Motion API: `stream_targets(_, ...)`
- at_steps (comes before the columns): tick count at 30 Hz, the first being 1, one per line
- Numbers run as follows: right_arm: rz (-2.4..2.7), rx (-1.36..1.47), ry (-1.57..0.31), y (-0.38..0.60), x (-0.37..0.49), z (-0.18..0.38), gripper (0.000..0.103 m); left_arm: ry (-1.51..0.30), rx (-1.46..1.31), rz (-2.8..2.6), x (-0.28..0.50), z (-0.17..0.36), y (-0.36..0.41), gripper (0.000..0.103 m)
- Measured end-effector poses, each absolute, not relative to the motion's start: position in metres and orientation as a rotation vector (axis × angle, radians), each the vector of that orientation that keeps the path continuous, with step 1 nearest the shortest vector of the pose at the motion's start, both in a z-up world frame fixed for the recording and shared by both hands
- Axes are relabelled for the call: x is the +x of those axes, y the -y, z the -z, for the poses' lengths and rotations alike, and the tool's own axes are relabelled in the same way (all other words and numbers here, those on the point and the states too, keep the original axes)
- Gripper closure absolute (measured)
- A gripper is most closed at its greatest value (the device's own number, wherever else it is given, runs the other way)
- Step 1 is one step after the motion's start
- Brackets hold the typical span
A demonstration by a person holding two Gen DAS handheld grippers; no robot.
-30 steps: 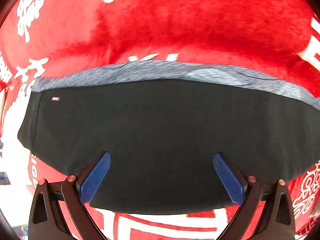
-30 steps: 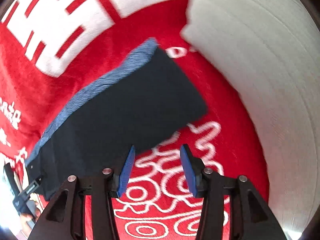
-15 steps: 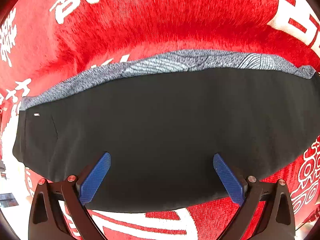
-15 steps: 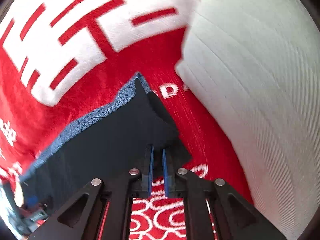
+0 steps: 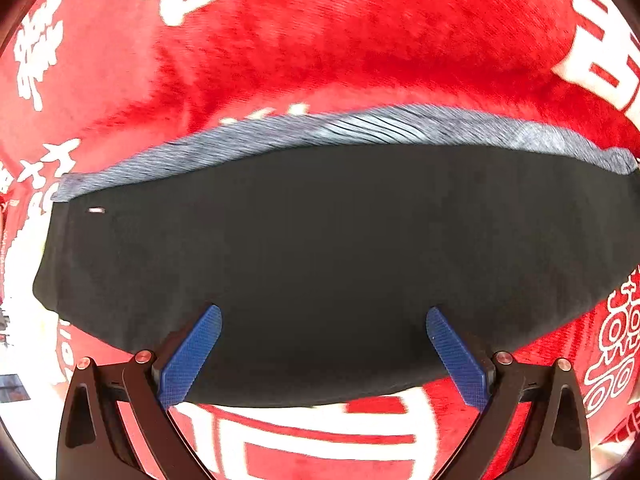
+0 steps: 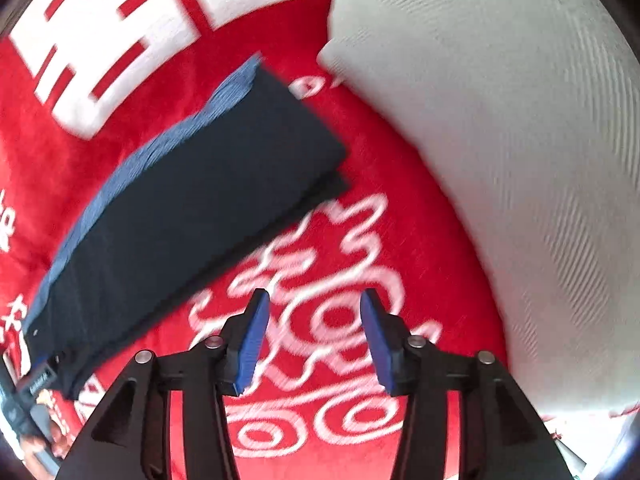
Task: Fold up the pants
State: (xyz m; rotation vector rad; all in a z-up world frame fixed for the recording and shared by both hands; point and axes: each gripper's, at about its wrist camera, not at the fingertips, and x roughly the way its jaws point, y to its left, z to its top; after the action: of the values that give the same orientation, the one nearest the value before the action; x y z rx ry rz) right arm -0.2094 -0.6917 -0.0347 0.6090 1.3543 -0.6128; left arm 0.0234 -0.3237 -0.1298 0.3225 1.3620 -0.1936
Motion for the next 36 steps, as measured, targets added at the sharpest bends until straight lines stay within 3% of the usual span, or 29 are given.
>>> stream_targets(17,0.195,0.888,-1.264,0.552,-0.132,0.063,0.052,-1.381,0.256,0.106,0.053,0.148,0.216,0.000)
stream_targets(26,-0.088,1.049,-1.307,0.411,-0.069,0.126,0.052,-1.317,0.235,0.097,0.091,0.131,0.162,0.000)
stream_targets(36,-0.082,1.166,-1.276,0.366,-0.065,0.155,0.052,-1.359,0.301,0.126,0.106,0.175,0.130,0.000)
